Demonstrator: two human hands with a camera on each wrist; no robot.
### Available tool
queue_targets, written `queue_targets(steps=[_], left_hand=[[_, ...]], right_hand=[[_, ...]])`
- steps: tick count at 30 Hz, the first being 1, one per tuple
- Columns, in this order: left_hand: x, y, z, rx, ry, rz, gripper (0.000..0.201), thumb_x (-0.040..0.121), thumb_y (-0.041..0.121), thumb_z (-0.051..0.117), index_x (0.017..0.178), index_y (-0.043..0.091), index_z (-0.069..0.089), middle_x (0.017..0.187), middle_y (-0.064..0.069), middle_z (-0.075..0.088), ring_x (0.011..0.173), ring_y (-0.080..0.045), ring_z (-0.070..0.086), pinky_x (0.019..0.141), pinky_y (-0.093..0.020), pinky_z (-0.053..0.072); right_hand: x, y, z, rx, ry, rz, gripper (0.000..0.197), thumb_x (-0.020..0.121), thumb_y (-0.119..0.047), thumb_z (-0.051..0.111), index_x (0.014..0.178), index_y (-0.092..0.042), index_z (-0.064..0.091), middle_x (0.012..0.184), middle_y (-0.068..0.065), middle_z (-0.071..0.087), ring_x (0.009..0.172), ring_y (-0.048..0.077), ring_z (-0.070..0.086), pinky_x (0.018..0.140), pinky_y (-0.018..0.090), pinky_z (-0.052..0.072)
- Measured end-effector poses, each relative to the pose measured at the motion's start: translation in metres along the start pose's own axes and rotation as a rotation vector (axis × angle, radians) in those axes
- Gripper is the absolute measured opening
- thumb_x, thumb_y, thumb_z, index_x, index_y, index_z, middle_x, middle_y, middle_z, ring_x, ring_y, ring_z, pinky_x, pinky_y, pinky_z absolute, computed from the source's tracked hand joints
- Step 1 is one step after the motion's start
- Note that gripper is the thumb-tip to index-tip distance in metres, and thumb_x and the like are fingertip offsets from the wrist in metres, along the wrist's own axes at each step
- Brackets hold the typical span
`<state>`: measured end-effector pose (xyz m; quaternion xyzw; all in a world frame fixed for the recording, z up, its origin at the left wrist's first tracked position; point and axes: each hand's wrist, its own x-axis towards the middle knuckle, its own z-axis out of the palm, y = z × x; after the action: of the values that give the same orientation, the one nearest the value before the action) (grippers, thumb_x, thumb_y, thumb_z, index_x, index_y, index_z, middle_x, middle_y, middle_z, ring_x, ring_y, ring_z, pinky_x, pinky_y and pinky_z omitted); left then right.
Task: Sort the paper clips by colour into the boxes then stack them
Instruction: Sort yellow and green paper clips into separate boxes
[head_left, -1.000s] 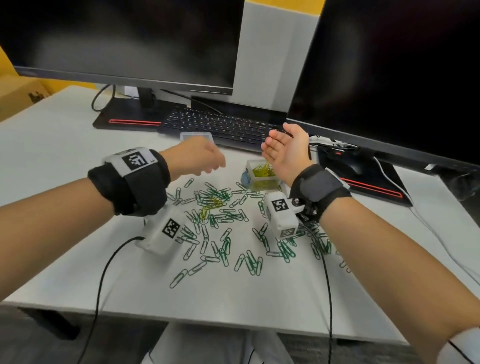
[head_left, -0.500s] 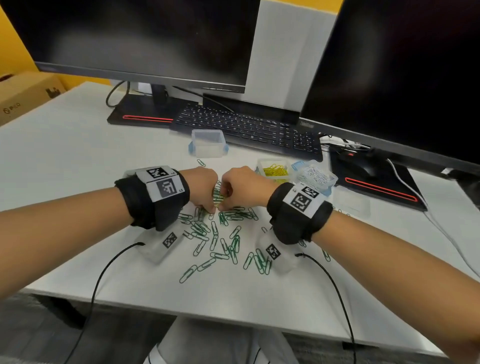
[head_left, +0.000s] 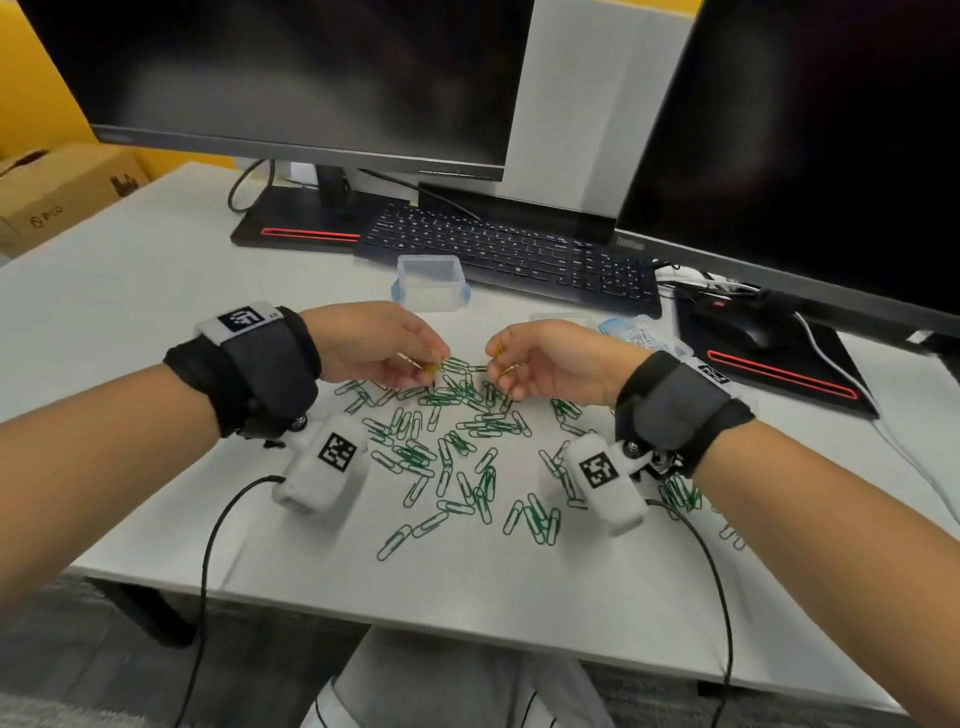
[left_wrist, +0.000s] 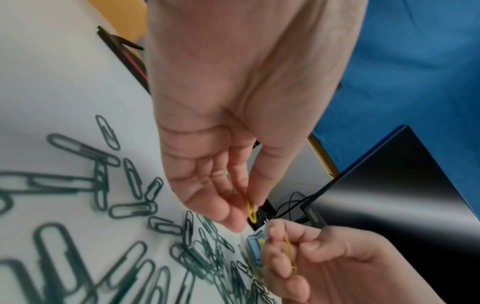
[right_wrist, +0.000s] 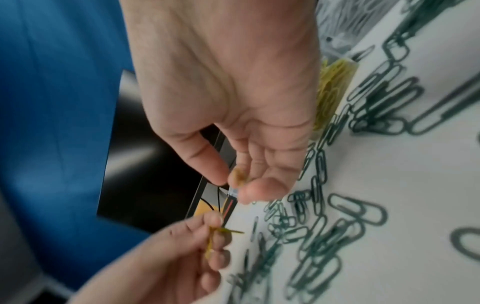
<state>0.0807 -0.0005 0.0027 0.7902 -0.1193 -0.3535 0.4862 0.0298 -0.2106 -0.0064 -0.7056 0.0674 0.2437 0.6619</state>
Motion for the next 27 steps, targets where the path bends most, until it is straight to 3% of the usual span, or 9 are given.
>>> queue_targets(steps=[3,7,9,11,14,20,23,27], left_hand=[[0.001,0.002,0.003,-0.073,-0.028,-0.015,0.007,0.095,0.009,0.053,0.096,0.008,0.06,0.082,-0.006,0.06,0.068,-0.013,0.06,0.064,-0.022,0.05],[0.0,0.009,0.004,0.011,-0.063,0.135,0.014,0.096,0.005,0.05,0.104,0.004,0.06,0.082,-0.006,0.062,0.071,-0.011,0.06,0.071,-0.021,0.052],[-0.001,0.014,0.005,0.061,-0.061,0.209,0.016,0.094,0.004,0.052,0.108,0.002,0.06,0.082,-0.004,0.064,0.073,-0.012,0.059,0.071,-0.02,0.054],[0.001,0.019,0.006,0.128,-0.012,0.285,0.017,0.091,0.003,0.058,0.108,0.007,0.062,0.082,-0.001,0.064,0.075,-0.011,0.06,0.074,-0.023,0.055],[0.003,0.027,0.01,0.242,0.128,0.4,0.016,0.086,0.003,0.065,0.101,0.009,0.067,0.084,-0.002,0.065,0.073,-0.009,0.063,0.069,-0.019,0.054],[0.007,0.037,0.025,0.026,0.198,0.492,0.016,0.082,0.003,0.069,0.097,0.01,0.07,0.082,-0.007,0.07,0.073,-0.007,0.066,0.067,-0.018,0.054],[0.009,0.042,0.036,-0.064,0.17,0.466,0.015,0.083,0.004,0.068,0.095,0.013,0.07,0.08,-0.002,0.068,0.071,-0.006,0.062,0.066,-0.017,0.051],[0.014,0.047,0.047,-0.241,0.136,0.417,0.015,0.085,-0.002,0.064,0.098,0.005,0.067,0.071,0.002,0.068,0.067,-0.006,0.064,0.065,-0.016,0.054]], right_hand=[[0.004,0.0,0.008,-0.148,0.057,-0.003,0.01,0.093,-0.006,0.054,0.102,-0.003,0.055,0.074,0.007,0.054,0.057,0.013,0.049,0.051,0.023,0.041],[0.004,-0.005,0.016,-0.203,0.008,-0.05,0.019,0.095,-0.017,0.058,0.106,-0.002,0.061,0.079,0.005,0.059,0.06,0.009,0.048,0.053,0.02,0.04],[0.001,-0.006,0.016,-0.286,-0.015,-0.107,0.017,0.097,-0.02,0.056,0.099,-0.004,0.062,0.081,0.005,0.06,0.061,0.007,0.045,0.054,0.019,0.038],[-0.005,-0.006,0.013,-0.409,0.04,-0.195,0.017,0.095,-0.022,0.059,0.091,-0.006,0.063,0.079,0.003,0.061,0.056,0.003,0.047,0.054,0.017,0.037],[-0.012,-0.008,0.003,-0.495,0.15,-0.292,0.02,0.094,-0.024,0.061,0.093,-0.005,0.067,0.073,-0.001,0.062,0.048,0.001,0.045,0.05,0.015,0.037],[-0.03,-0.009,-0.015,-0.221,0.027,-0.242,0.029,0.103,-0.021,0.042,0.092,-0.005,0.063,0.071,0.002,0.054,0.056,0.01,0.036,0.052,0.023,0.026],[-0.037,-0.01,-0.018,-0.202,0.039,-0.224,0.03,0.102,-0.02,0.041,0.084,-0.007,0.061,0.067,0.001,0.052,0.055,0.011,0.034,0.052,0.026,0.023],[-0.046,-0.013,-0.023,-0.142,0.1,-0.219,0.029,0.1,-0.018,0.042,0.079,-0.008,0.058,0.063,0.001,0.048,0.052,0.011,0.033,0.048,0.024,0.024]])
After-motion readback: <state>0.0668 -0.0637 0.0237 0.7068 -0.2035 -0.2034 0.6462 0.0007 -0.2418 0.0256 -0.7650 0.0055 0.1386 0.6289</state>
